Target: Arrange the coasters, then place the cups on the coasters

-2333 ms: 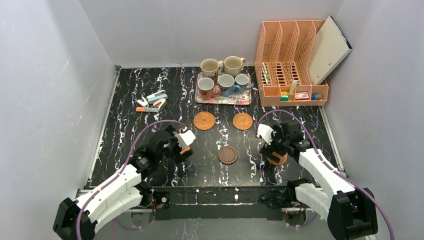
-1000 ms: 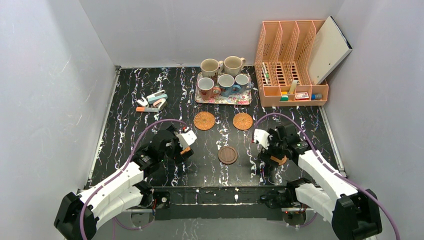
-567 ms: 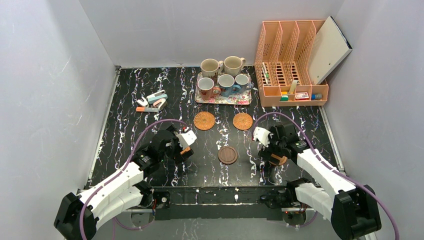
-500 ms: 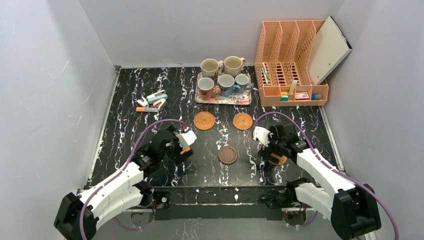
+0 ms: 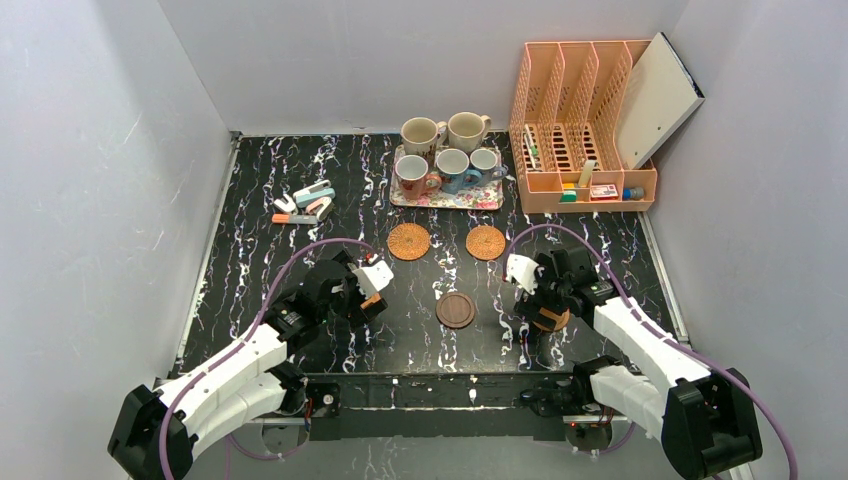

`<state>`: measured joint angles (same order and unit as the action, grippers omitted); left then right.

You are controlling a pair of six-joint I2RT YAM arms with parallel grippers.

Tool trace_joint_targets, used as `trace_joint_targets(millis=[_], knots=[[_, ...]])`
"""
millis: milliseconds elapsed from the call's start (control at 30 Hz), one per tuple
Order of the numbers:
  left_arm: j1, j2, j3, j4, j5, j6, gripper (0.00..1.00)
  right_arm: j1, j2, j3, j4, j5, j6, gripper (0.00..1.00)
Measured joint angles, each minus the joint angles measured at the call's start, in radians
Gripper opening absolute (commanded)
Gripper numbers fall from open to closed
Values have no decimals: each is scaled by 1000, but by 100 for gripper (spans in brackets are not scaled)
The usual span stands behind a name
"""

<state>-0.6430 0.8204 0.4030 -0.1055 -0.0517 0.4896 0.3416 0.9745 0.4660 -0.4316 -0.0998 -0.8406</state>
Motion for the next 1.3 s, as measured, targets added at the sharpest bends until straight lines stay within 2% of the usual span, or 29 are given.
trace_joint_targets(millis=[300, 467, 633, 933, 1100, 1300], knots=[[0, 3, 0, 0, 0, 0, 98, 1, 0, 29, -14, 64, 24, 98], [0, 5, 0, 0, 0, 0, 98, 1, 35, 222, -41, 98, 78, 98], [0, 2, 0, 0, 0, 0, 98, 1, 177, 510, -27, 75, 167, 91], [0, -1, 0, 0, 5, 0, 98, 1, 553, 872, -2, 4, 339, 95], [0, -22, 0, -1, 14, 0, 98, 1, 662, 933, 29, 7, 395, 95], [0, -16, 0, -2, 26, 5, 98, 1, 676, 935, 125, -18, 437, 96]])
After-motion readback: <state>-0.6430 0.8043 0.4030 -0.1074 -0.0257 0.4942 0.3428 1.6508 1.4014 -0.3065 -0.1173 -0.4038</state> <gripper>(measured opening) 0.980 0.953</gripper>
